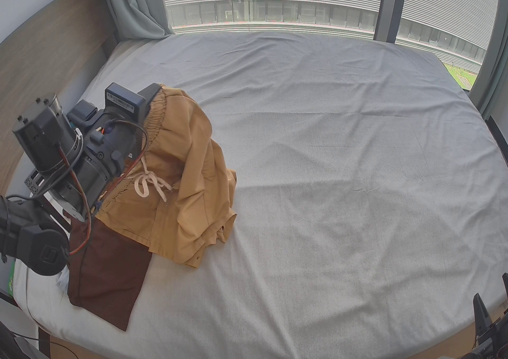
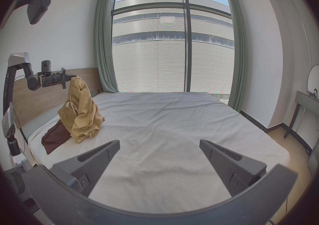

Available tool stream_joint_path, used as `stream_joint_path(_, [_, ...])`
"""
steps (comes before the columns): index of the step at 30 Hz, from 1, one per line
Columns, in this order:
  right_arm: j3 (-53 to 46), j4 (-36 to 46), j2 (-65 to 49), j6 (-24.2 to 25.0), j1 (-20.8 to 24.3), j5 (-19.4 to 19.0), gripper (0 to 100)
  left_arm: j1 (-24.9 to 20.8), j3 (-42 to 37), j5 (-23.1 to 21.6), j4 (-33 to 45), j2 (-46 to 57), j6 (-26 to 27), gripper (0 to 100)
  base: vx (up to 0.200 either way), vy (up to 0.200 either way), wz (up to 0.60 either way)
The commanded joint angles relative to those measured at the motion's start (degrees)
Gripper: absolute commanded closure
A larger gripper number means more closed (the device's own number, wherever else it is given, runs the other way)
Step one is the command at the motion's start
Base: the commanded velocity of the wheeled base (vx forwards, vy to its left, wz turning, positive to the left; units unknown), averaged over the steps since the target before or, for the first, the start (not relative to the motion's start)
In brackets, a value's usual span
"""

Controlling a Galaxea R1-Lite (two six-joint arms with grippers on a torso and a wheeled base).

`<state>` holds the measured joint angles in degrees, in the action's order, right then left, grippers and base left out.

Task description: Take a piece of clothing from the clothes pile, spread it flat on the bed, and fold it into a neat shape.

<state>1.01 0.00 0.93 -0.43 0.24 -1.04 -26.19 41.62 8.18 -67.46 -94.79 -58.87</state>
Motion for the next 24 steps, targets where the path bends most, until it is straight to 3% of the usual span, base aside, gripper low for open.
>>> stream_joint_path(1, [-1.01, 0.0, -0.93, -0.01, 0.02, -0.02, 0, -5.81, 0.04, 0.17, 0.14, 1.98, -0.02, 100, 0.0, 0.0, 0.0])
stream_joint_path(10, [-1.01, 0.0, -0.93, -0.01, 0.02, -0.02, 0, -12.93, 0.31, 0.52, 0.14, 1.72, 0.25, 100, 0.0, 0.0, 0.0])
stream_joint_path(24, [-1.01, 0.0, -0.93, -0.01, 0.02, -0.02, 0, -18.29, 4.26, 1.66, 0.23, -2.5, 0.68, 100, 0.0, 0.0, 0.0])
